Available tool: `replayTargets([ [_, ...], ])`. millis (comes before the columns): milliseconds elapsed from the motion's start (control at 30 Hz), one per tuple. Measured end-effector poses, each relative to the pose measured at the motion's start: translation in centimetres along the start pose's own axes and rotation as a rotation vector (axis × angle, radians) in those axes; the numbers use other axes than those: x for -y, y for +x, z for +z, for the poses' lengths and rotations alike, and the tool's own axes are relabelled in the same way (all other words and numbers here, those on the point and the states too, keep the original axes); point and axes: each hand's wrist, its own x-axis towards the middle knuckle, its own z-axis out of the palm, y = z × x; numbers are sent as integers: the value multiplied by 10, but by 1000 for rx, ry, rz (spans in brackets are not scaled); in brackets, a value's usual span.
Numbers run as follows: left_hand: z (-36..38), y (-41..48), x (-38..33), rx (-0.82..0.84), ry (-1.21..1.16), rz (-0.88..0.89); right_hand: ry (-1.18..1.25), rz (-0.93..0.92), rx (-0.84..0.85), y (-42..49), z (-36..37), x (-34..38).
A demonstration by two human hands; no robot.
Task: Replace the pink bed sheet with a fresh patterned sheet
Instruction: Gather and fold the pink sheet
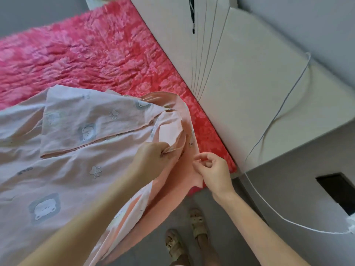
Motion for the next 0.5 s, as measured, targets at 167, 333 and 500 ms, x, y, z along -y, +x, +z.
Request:
replayTargets([
  [167, -47, -17, -7, -153, -135, -42, 161, 7, 161, 0, 38, 79],
  [333, -89, -33, -4, -223, -77, -41, 119, -50, 158, -7, 79, 117],
  [500, -117, -47, 0, -279, -71, -117, 31, -103, 164, -9, 110, 142],
])
